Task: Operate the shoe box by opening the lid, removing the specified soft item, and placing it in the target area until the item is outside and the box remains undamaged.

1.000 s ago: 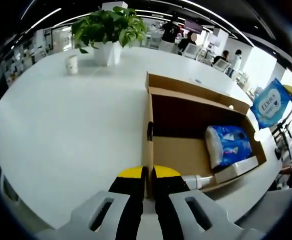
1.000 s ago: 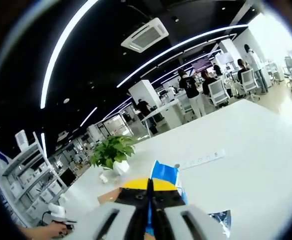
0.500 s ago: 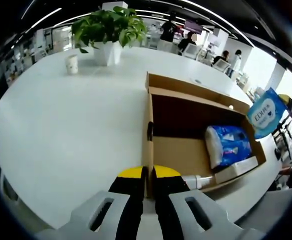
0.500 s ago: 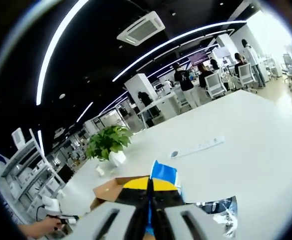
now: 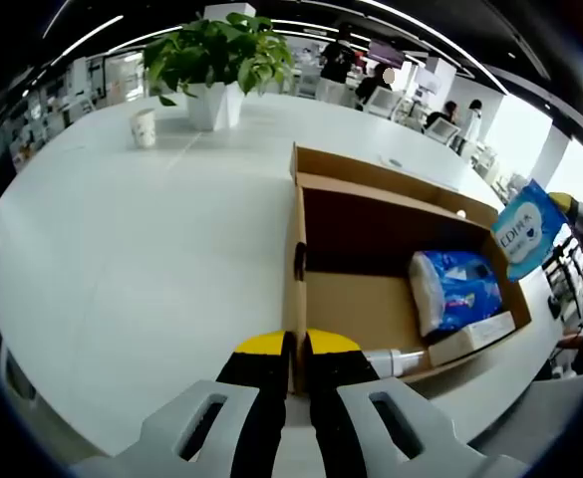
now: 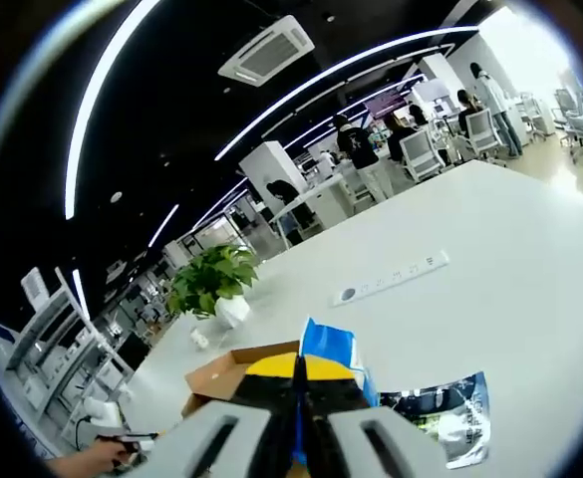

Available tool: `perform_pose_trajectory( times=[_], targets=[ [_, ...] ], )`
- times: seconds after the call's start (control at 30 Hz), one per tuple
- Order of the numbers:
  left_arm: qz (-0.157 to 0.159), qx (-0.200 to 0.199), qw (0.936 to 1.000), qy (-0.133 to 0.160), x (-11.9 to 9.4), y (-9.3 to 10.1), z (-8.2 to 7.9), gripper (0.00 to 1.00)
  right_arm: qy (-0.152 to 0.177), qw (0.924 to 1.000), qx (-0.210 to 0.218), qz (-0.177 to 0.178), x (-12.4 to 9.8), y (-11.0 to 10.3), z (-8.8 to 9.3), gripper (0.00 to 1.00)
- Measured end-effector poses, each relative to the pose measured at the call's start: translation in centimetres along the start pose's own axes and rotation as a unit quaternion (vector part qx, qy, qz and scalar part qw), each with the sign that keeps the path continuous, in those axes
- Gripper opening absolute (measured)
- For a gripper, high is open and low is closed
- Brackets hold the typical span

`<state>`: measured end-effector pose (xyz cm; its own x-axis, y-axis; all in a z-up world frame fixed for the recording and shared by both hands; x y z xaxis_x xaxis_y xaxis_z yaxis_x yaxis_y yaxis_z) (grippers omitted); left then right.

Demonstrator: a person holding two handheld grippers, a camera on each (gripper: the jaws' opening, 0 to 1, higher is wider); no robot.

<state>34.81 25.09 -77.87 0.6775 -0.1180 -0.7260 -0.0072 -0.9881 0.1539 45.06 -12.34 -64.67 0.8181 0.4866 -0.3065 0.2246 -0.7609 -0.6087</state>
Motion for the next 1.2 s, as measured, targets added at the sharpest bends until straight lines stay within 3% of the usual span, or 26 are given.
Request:
perform_pose_trajectory(
  times=[0.47, 0.83, 1.2],
  targets=[
    [0.002, -0.001, 1.0000, 0.003, 0.1, 0.0, 0.0, 0.04, -0.004, 0.9992, 0.014, 0.038, -0.5, 4.3, 1.0, 0.00],
    [0.002, 0.000, 1.0000, 0.003, 0.1, 0.1, 0.0, 0.04, -0.001, 0.9950, 0.021, 0.097, -2.7, 9.9, 1.5, 0.00],
    [0.001, 0.000, 1.0000, 0.002, 0.0, 0.1, 0.0, 0.04, -0.015, 0.9902, 0.019, 0.138, -3.7, 13.5, 2.6, 0.00]
  ],
)
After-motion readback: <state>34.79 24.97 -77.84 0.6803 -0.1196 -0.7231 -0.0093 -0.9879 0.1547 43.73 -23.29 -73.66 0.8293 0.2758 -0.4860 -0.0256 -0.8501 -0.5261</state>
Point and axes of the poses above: the point that each gripper's makers call its tool centre point, and the gripper's own axes: x roughly forward along the fingers, y roughly to its right, z roughly out of its underside, the point moved 1 cm from there along -x, roughly backward along the fingers, and after that the axes turned 4 degrees about x, right-handed, at the moved point
